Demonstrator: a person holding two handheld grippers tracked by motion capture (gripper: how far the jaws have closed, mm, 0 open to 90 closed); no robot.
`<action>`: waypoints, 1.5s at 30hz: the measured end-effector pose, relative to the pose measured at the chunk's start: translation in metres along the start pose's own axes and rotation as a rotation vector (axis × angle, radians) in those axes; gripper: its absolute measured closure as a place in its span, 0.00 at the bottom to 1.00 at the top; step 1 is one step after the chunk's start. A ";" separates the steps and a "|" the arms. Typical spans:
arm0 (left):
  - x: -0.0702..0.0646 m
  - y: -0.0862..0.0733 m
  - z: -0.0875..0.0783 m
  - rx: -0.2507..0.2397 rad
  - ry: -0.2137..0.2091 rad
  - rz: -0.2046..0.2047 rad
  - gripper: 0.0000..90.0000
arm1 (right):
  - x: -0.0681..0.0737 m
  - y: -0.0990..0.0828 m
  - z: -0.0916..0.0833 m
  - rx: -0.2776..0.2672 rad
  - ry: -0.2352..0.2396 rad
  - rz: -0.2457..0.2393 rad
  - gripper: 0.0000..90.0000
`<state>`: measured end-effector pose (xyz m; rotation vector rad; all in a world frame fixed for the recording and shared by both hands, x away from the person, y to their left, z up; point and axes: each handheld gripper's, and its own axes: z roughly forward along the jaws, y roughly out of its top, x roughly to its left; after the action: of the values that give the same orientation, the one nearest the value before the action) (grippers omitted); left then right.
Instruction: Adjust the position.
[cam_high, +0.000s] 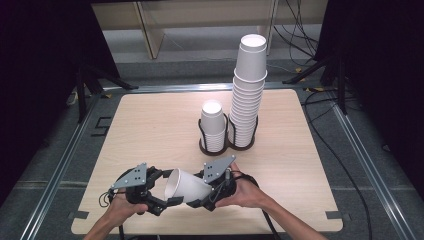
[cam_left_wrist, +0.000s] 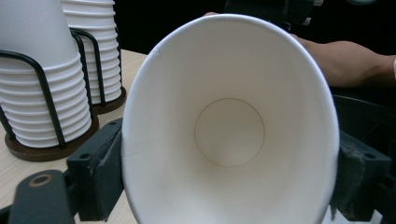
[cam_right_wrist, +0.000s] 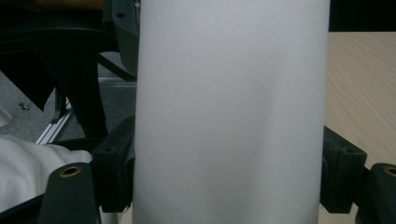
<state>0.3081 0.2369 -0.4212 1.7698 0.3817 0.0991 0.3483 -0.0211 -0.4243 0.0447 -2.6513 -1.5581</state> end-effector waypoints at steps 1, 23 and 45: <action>0.000 0.000 0.000 0.001 0.001 0.005 0.16 | 0.000 0.000 0.000 0.003 0.005 0.005 0.27; 0.001 0.006 -0.005 0.167 0.118 0.073 0.17 | 0.001 0.006 -0.014 0.075 -0.140 -0.006 0.17; -0.008 0.034 0.005 0.361 0.163 0.163 0.17 | 0.007 0.015 0.009 0.130 -0.152 -0.053 0.17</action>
<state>0.3088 0.2232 -0.3890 2.1564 0.3897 0.3083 0.3412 -0.0064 -0.4149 0.0030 -2.8891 -1.4560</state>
